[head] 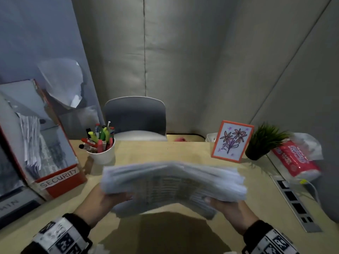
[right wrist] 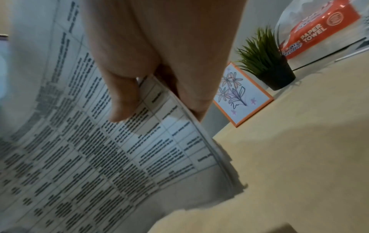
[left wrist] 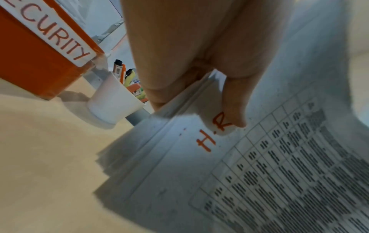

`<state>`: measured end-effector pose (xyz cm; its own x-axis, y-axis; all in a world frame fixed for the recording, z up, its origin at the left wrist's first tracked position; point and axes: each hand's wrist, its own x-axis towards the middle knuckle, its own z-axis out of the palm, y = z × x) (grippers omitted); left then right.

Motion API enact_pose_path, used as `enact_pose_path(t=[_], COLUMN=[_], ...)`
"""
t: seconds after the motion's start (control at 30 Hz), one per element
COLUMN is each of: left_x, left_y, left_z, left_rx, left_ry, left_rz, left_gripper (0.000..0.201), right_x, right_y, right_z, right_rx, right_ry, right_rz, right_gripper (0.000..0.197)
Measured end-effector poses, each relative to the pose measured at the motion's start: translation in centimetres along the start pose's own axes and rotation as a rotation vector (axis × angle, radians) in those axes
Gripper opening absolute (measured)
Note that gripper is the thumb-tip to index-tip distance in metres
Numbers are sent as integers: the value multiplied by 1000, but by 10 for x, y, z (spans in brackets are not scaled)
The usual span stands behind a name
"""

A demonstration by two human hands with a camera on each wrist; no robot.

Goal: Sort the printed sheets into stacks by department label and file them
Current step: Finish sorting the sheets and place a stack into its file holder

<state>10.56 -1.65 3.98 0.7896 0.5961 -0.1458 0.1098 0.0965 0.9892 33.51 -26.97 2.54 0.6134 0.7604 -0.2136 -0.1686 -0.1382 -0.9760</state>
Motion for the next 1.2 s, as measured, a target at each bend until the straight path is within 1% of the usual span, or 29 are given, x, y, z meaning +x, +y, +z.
enact_pose_path(t=[0.07, 0.1, 0.17, 0.2, 0.27, 0.3, 0.37, 0.4, 0.43, 0.47, 0.53, 0.6, 0.67, 0.7, 0.73, 0.8, 0.83, 0.87, 0.93, 0.97, 1.0, 1.03, 1.07, 1.1, 1.17, 1.2], left_x=[-6, -7, -4, -1, 6, 9, 10, 11, 11, 10, 13, 19, 27, 28, 29, 26, 22, 16, 6, 1, -3, -6, -8, -11, -19, -21], left_y=[-19, -33, -62, -75, -91, -95, -94, -92, -88, -81, -63, -41, -20, -10, -1, 5, 4, 3, -8, -14, -18, -19, -22, -21, -14, -11], left_z=[2, 5, 10, 13, 19, 20, 20, 19, 17, 15, 8, 0, -15, -24, -33, -48, -53, -56, -52, -43, -33, -19, -3, 18, 52, 64], left_rx=[26, 46, 30, 18, 27, 31, 39, 61, 97, 131, 153, 110, 80, 24, -78, -334, -463, -586, -820, -922, -978, -954, -873, -812, -698, -654], left_ry=[1, 13, 74, 116, 207, 239, 276, 278, 262, 219, 97, -44, -145, -175, -176, -127, -108, -129, -185, -206, -181, -152, -91, -36, -20, 17], left_rz=[-32, -70, -167, -200, -221, -226, -233, -232, -231, -227, -255, -309, -325, -326, -338, -348, -340, -309, -154, -87, -108, -153, -183, -186, -213, -219], left_gripper=[83, 81, 72, 65, 51, 48, 38, 33, 31, 33, 41, 45, 57, 63, 71, 93, 98, 96, 77, 70, 68, 68, 68, 67, 56, 50], right_x=[1, 0, -1, -1, 2, 2, 4, 5, 7, 9, 12, 15, 15, 15, 15, 17, 17, 19, 23, 24, 27, 29, 32, 35, 38, 39], right_y=[17, 25, 32, 35, 40, 41, 48, 49, 48, 46, 40, 35, 32, 30, 28, 24, 21, 19, 12, 8, 4, 0, -2, -2, -3, -3], right_z=[1, 3, 11, 12, 9, 7, 3, 0, -1, -2, -4, -6, -4, -2, 0, 9, 15, 21, 39, 50, 59, 68, 77, 86, 104, 111], right_rx=[-58, -151, -339, -388, -380, -354, -240, -184, -150, -121, -57, -2, 78, 132, 178, 255, 292, 331, 390, 414, 442, 471, 492, 504, 501, 503], right_ry=[-36, -76, -175, -205, -238, -233, -189, -158, -134, -127, -139, -137, -140, -142, -150, -136, -119, -111, -114, -125, -124, -116, -95, -75, -31, -17], right_rz=[48, 75, 170, 200, 206, 206, 228, 248, 258, 268, 314, 355, 376, 387, 393, 395, 390, 381, 359, 351, 352, 354, 354, 354, 358, 355], right_gripper=[71, 70, 63, 59, 55, 61, 87, 94, 96, 96, 95, 98, 100, 98, 93, 74, 64, 60, 52, 43, 35, 30, 27, 26, 24, 21])
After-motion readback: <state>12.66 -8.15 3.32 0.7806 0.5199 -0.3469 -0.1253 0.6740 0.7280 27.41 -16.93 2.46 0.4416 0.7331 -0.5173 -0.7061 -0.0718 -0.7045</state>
